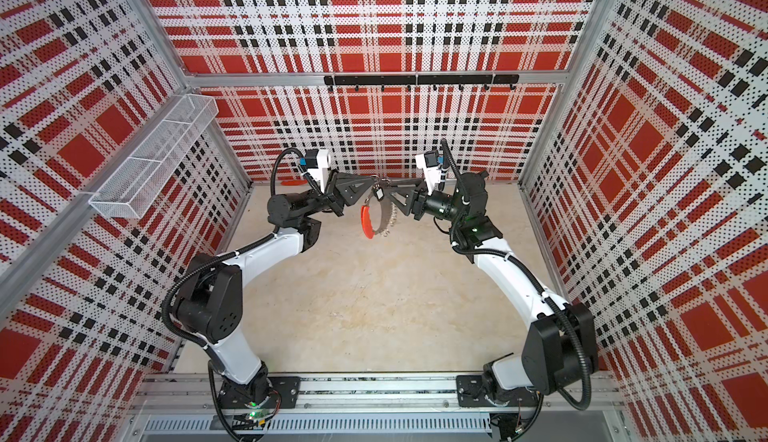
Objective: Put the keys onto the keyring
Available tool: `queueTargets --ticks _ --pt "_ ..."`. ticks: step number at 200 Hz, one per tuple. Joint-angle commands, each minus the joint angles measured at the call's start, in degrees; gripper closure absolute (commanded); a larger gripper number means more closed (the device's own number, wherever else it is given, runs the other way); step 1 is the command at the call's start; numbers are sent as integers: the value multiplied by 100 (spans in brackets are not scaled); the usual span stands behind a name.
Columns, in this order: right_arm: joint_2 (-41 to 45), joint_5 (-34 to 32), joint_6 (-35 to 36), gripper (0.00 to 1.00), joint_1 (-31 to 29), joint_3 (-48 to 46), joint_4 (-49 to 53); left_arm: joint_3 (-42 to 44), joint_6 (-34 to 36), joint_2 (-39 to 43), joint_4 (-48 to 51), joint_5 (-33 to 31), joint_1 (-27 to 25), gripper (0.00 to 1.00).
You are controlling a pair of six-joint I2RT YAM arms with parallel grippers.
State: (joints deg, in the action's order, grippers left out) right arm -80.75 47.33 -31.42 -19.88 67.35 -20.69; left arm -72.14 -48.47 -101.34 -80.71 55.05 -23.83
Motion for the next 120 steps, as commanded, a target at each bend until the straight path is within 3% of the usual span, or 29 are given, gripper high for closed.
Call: queueTargets --ticks 1,55,93,120 --pt "244 33 -203 57 -19 -56 -588 -99 -28 -26 -322 -46 -42 100" --pt "58 364 -774 58 -56 54 -1496 -125 -68 -53 -323 -49 -55 100" --pt "-62 416 -717 58 -206 237 -1496 -134 -95 -83 -321 -42 -57 100" --pt "-158 426 -683 64 -255 318 -1448 -177 -123 -106 -323 -38 -55 100"
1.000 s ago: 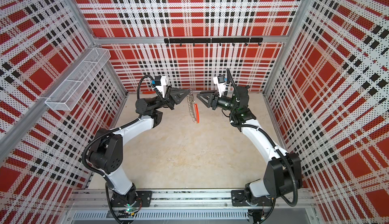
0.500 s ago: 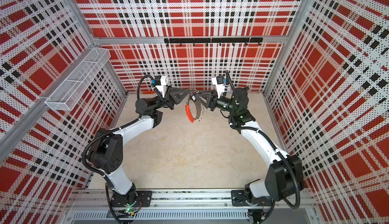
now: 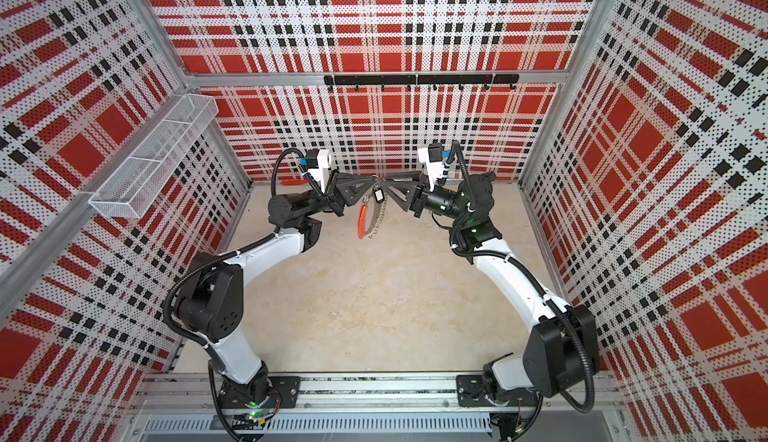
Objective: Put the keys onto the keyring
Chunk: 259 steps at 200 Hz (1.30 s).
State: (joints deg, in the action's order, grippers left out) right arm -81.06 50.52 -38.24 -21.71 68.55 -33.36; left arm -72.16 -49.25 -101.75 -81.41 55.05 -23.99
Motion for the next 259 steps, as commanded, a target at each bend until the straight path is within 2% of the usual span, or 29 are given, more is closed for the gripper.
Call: queueTargets --ticks 1,26,71,93,127,141,156,170,188,207,227,243,259 --pt "-128 107 4 64 -75 200 -180 -175 -47 -64 -253 -34 -38 100" --pt "-182 94 86 69 -123 263 -86 -209 -75 -90 -245 -20 -44 100" --pt "-235 47 203 86 -158 366 67 -211 -93 -90 -250 6 -53 100" --pt "-251 36 244 100 -171 403 119 -202 -110 -99 -253 24 -52 100" --pt "-201 -100 610 100 -205 524 662 -237 -93 -116 -121 92 -36 100" --pt "-159 -157 977 100 -209 572 940 -254 -5 -116 175 92 -14 100" --pt "-78 -287 1329 100 -205 657 1450 -193 224 -67 443 143 31 86" --pt "-41 -474 1986 100 -199 846 2265 -40 605 76 810 175 123 76" --pt "-15 -736 2899 100 -201 1063 3315 191 1131 303 1397 284 300 69" --pt "18 -1050 3713 100 -202 1211 4078 353 1408 468 1610 608 440 69" --pt "64 -1244 4298 100 -203 1380 4664 369 1412 550 1610 1056 490 76" --pt "34 -1260 4602 100 -204 1547 5054 314 1337 547 1610 1244 509 82" --pt "-47 -1159 4753 100 -206 1747 5410 214 1237 497 1606 1333 509 82"
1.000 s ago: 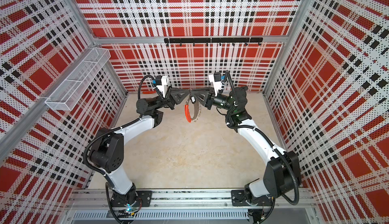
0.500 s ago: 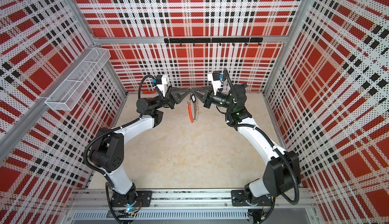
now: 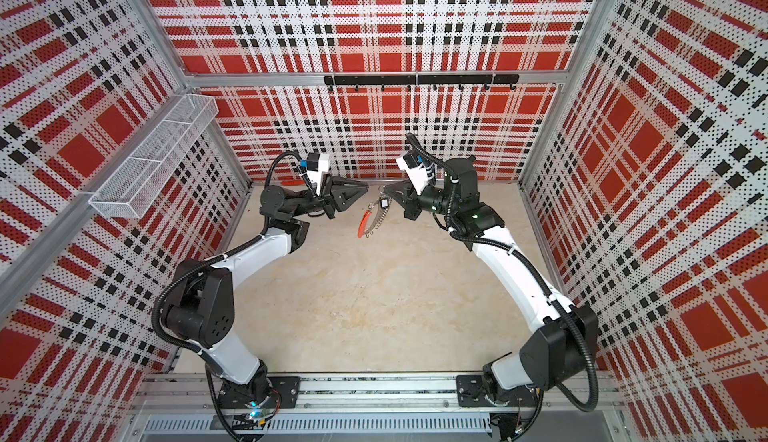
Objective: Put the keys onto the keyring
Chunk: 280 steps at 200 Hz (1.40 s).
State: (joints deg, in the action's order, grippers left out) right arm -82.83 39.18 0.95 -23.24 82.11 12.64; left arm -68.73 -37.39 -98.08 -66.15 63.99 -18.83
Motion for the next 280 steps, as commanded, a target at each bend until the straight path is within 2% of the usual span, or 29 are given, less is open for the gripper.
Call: queueTargets --ticks 1,15,48,65,75,95,103,167,190,280 --pt "128 -16 839 100 -51 402 823 -135 49 126 83 439 -7 82" --pt "67 67 880 100 -50 514 986 -171 30 109 76 395 2 79" --pt "56 126 830 100 -49 505 947 -178 59 66 116 143 -33 78" --pt "31 204 746 100 -60 491 869 -206 312 87 557 -178 -33 78" --pt "22 214 687 100 -57 462 793 -272 745 155 1269 -487 -33 79" --pt "14 214 612 100 -57 389 659 -702 2339 310 3563 -1434 -121 75" --pt "19 222 596 100 -57 380 637 -870 2796 319 4153 -1633 -176 74" --pt "-56 325 551 100 -58 416 546 -1040 3098 383 4378 -809 -209 75" --pt "-73 332 531 100 -57 402 495 -1064 3083 464 4382 -598 -217 71" --pt "-153 375 460 100 -57 425 328 -1062 2958 597 4376 -225 -292 68"
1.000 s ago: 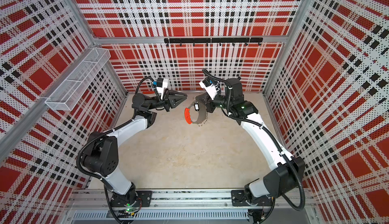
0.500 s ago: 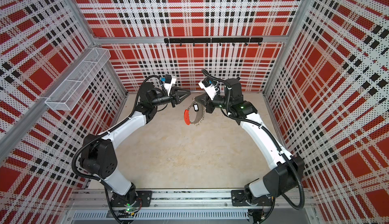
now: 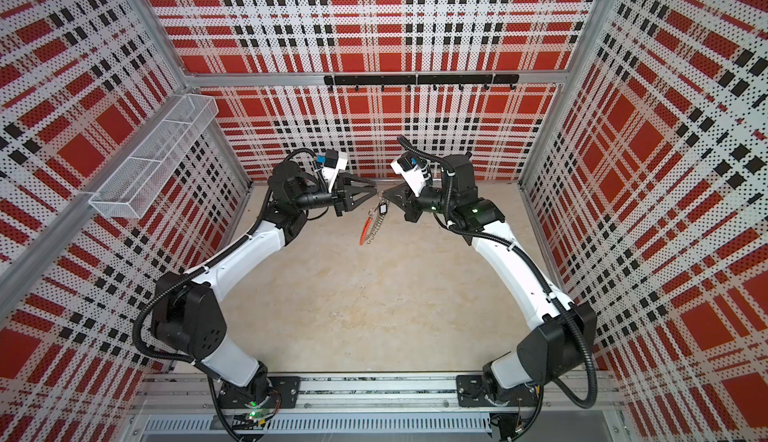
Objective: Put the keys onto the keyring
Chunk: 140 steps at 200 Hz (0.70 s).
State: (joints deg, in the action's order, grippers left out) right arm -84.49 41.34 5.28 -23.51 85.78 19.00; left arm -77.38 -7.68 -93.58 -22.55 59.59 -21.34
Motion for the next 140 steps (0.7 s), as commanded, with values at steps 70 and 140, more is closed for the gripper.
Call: queueTargets --ticks 70,140 --pt "82 366 -88 100 -66 -14 -521 -343 -127 -25 13 410 -106 79" --pt "117 244 -62 100 -63 26 -539 -317 -273 -53 13 523 -59 76"
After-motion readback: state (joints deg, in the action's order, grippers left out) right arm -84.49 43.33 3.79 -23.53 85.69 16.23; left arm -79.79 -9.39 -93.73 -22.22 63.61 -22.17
